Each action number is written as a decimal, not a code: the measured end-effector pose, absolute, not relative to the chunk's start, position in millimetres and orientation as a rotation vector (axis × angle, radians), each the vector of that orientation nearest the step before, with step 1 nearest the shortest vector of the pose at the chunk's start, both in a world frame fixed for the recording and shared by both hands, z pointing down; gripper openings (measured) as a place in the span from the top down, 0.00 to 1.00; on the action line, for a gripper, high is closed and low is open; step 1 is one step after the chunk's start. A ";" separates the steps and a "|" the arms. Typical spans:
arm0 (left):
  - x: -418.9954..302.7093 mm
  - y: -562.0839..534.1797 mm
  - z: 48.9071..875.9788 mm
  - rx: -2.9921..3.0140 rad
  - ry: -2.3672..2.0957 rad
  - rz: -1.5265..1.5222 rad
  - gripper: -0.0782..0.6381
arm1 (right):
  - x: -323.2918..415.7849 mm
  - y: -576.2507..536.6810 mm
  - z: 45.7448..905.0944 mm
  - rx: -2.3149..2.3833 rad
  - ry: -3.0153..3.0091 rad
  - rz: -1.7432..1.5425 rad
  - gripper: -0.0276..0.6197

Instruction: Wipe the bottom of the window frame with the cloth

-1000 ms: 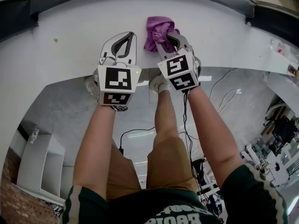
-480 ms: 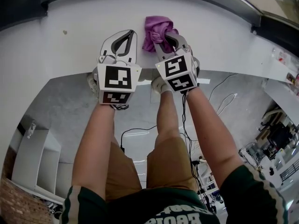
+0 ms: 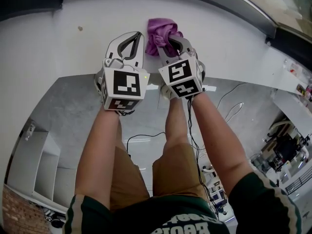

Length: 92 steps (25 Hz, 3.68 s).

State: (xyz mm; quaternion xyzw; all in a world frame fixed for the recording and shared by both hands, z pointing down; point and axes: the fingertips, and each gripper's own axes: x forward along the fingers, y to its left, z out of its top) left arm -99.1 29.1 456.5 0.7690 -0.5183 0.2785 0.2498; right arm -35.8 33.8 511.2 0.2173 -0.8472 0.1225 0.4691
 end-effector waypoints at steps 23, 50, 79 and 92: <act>-185.1 56.9 462.0 1.962 -1.502 0.737 0.88 | -114.7 42.9 512.6 0.404 -2.100 0.237 0.84; -288.6 118.2 452.2 1.760 -1.639 0.691 0.88 | -263.9 76.1 506.2 0.285 -2.240 0.220 0.84; -278.9 119.6 397.3 1.794 -1.639 0.661 0.88 | -278.4 77.3 394.5 0.231 -2.512 0.378 0.84; -174.9 93.9 264.8 1.988 -1.539 0.683 0.88 | -155.7 61.7 232.0 0.294 -2.638 0.462 0.84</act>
